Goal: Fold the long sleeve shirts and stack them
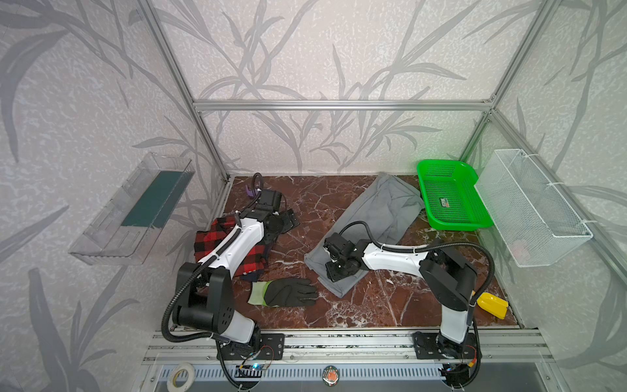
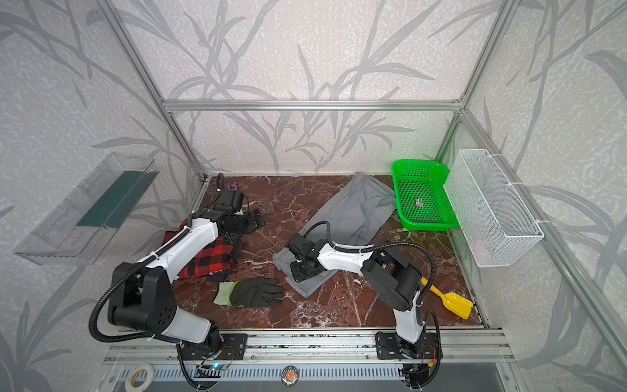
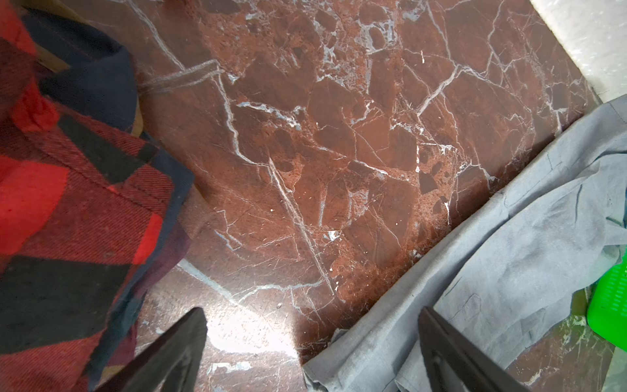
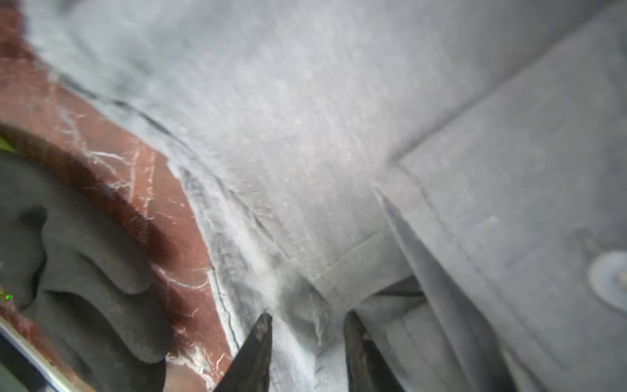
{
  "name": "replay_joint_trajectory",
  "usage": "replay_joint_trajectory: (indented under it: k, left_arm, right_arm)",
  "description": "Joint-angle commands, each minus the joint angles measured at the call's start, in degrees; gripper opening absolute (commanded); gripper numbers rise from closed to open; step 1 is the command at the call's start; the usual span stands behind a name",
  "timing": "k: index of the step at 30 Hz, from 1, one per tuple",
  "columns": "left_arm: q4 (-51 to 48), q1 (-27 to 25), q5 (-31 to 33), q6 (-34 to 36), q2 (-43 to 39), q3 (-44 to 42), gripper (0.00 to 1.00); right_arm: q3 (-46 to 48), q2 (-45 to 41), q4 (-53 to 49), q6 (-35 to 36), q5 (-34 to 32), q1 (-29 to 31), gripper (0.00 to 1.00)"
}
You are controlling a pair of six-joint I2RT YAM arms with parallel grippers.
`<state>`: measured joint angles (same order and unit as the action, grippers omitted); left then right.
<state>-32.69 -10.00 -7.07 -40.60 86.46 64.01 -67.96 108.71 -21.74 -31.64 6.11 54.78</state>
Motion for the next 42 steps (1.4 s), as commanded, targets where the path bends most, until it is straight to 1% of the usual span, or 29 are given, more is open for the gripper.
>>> replay_joint_trajectory:
  k: [1,7,11,14,18,21,23,25,28,30,33,35,39,40,42]
  left_arm:
    - [-0.35,0.12,-0.65,-0.19,0.38,0.06,0.98]
    - [-0.71,-0.26,-2.71,-0.96,-0.21,-1.24,0.98]
    - [1.06,-1.44,-5.14,-2.58,-1.81,-4.57,0.98]
    - [1.63,-4.27,-4.94,-3.46,-3.05,-6.76,0.98]
    - [4.57,-9.71,-6.21,-5.71,-3.73,-10.69,0.98]
    - [6.66,-12.51,-7.22,-7.68,-4.12,-13.49,0.98]
    - [8.50,-14.64,-6.95,-8.80,-5.36,-15.50,0.97]
    - [9.47,-17.01,-6.46,-9.10,-6.21,-16.74,0.97]
    - [10.35,-19.80,-7.71,-9.72,-6.12,-17.58,0.97]
    - [12.31,-21.99,-8.93,-10.46,-5.90,-18.84,0.96]
    - [14.91,-24.62,-10.83,-11.63,-4.50,-19.79,0.93]
    - [16.14,-26.21,-11.22,-12.30,-3.65,-19.95,0.91]
    - [18.80,-29.54,-11.95,-13.43,-2.22,-20.33,0.89]
    - [19.20,-30.10,-11.85,-13.61,-1.97,-20.43,0.89]
    - [21.53,-31.33,-12.73,-14.49,-1.24,-21.08,0.85]
  right_arm:
    - [4.50,-2.49,-0.96,-1.18,-3.78,0.67,0.37]
    - [18.38,-10.57,0.20,-3.56,-4.78,0.76,0.37]
    - [27.98,-21.81,-2.45,-5.82,-6.59,0.75,0.37]
    - [33.09,-31.89,-7.61,-7.62,-8.01,0.74,0.37]
    - [34.22,-46.33,-17.44,-8.91,-12.25,0.63,0.37]
    - [30.39,-53.94,-23.83,-8.44,-13.86,-1.50,0.42]
    - [27.55,-56.63,-27.29,-7.80,-13.52,-5.22,0.46]
    - [26.26,-57.94,-27.83,-5.88,-11.23,-10.01,0.50]
    - [26.54,-57.60,-25.86,-2.35,-4.13,-18.97,0.53]
    - [27.59,-56.65,-24.22,-2.28,0.20,-22.51,0.55]
    - [30.70,-56.99,-21.15,-4.50,2.26,-22.97,0.58]
    - [33.32,-57.80,-19.18,-8.13,3.41,-22.89,0.60]
    - [40.76,-60.02,-11.50,-15.14,9.29,-22.92,0.62]
    - [42.05,-60.31,-10.52,-16.25,9.77,-22.95,0.63]
    - [44.67,-60.76,-8.87,-18.77,10.30,-22.91,0.63]
